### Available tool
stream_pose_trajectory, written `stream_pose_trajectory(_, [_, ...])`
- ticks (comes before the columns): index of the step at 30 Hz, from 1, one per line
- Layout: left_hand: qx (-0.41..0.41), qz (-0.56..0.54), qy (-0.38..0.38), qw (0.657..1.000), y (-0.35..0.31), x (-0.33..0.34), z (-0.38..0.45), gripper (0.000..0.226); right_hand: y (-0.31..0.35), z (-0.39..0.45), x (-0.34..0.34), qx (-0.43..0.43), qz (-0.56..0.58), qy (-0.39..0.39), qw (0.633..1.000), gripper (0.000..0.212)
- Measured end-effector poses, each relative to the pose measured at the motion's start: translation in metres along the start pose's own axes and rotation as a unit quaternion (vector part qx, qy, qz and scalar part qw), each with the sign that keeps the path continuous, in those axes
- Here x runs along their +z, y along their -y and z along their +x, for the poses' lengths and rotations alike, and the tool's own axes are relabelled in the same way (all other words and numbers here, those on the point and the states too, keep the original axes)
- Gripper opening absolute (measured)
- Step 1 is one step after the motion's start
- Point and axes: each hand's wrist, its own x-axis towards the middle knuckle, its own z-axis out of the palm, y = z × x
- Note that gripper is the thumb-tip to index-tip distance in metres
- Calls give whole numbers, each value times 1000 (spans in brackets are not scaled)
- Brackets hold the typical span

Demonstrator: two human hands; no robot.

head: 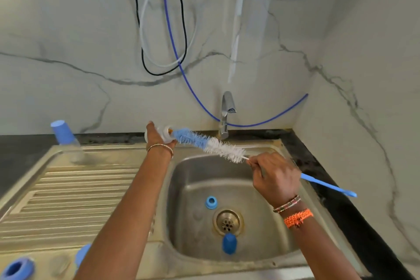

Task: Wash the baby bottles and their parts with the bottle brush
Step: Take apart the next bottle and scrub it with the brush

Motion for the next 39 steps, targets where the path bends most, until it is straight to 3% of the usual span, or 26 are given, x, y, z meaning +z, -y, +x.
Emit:
stream_pose_trajectory(3, [14, 40, -7, 999, 0, 1, -2, 51, -1, 4, 7, -20, -8, 14, 1000, 13])
stream_pose_trajectory(6, [113, 175, -82, 975, 10, 7, -5, 61, 8, 14, 11, -32, -11, 39, 999, 10])
stream_pose_trajectory(9, [142, 231, 0, 963, 28, 15, -10, 39, 32, 24, 15, 92, 1, 119, 989, 11])
stream_pose_trajectory(11, [103, 201, 48, 973, 34, 11, -9, 41, 36, 37, 19, 243, 59, 230, 941, 9])
stream_pose_trajectory(13, [31, 183, 84, 979, 34, 3, -5, 49, 29, 45, 22, 356, 191, 338, 850, 18])
stream_pose_trajectory(14, [1, 169, 96, 981, 34, 0, -5, 53, 25, 46, 24, 371, 239, 371, 817, 23])
stream_pose_trajectory(15, [-12, 148, 98, 984, 33, -1, -4, 56, 22, 46, 27, 358, 254, 385, 812, 23])
stream_pose_trajectory(17, [8, 97, 61, 993, 31, -1, 0, 61, 20, 42, 28, 296, 193, 385, 853, 18])
stream_pose_trajectory(19, [41, 65, 11, 997, 24, 1, 0, 67, 16, 33, 22, 190, 19, 400, 896, 38])
stream_pose_trajectory(22, [87, 33, -29, 995, 9, 4, 2, 66, -4, 24, 7, 110, -155, 372, 908, 47])
stream_pose_trajectory(26, [100, 12, -39, 994, -1, 6, 4, 64, -25, 8, 5, 113, -52, 301, 945, 34])
stream_pose_trajectory(29, [101, -11, -60, 993, 5, 10, 0, 65, -25, -2, 8, 44, -73, 109, 990, 31])
stream_pose_trajectory(31, [92, -3, -87, 992, 12, 11, -5, 67, -26, -5, 10, 32, -100, 26, 994, 26])
stream_pose_trajectory(34, [60, 29, -128, 990, 19, 5, -10, 74, -28, -5, 10, 56, -89, -17, 994, 21])
stream_pose_trajectory(35, [50, 32, -121, 991, 20, 3, -9, 73, -26, -3, 8, 75, -86, -4, 993, 21])
stream_pose_trajectory(37, [50, 12, -55, 997, 20, 2, -9, 64, -23, 2, 4, 170, -35, 129, 976, 23])
stream_pose_trajectory(38, [70, 4, -21, 997, 19, 3, -9, 57, -22, 6, 2, 238, 31, 226, 944, 30])
stream_pose_trajectory(39, [93, 0, 5, 996, 18, 5, -10, 52, -21, 9, 1, 308, 118, 320, 888, 37])
